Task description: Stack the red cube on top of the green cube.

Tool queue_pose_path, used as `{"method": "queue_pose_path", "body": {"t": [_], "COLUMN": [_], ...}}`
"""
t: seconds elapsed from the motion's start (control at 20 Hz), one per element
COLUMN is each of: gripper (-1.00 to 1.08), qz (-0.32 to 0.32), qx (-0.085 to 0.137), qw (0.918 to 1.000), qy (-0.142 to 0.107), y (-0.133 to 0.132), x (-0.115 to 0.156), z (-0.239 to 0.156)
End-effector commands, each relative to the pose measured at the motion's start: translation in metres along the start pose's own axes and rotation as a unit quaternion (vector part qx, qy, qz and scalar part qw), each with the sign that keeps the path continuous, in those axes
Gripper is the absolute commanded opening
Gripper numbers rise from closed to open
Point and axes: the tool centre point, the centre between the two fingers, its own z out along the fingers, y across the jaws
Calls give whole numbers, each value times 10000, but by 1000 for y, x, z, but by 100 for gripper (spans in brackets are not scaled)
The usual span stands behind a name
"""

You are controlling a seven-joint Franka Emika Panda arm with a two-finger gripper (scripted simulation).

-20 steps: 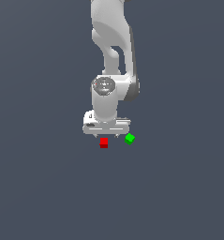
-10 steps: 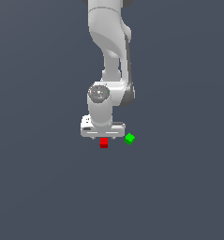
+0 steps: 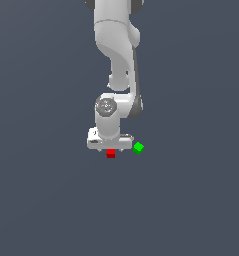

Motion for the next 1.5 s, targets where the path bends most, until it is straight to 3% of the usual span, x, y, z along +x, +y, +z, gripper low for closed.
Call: {"method": "queue_pose_path", "body": {"t": [0.0, 0.3, 0.35, 1.0, 1.45], "gripper": [100, 100, -100, -100, -100], "qz": [0, -1, -1, -1, -1], "qx": [0, 2, 2, 2, 2], "qw": [10000, 10000, 10000, 10000, 10000], "qy": [-1, 2, 2, 2, 2], "y": [0, 0, 0, 0, 0], "x": [0, 1, 1, 1, 0], "z": [12, 22, 22, 19, -23]}}
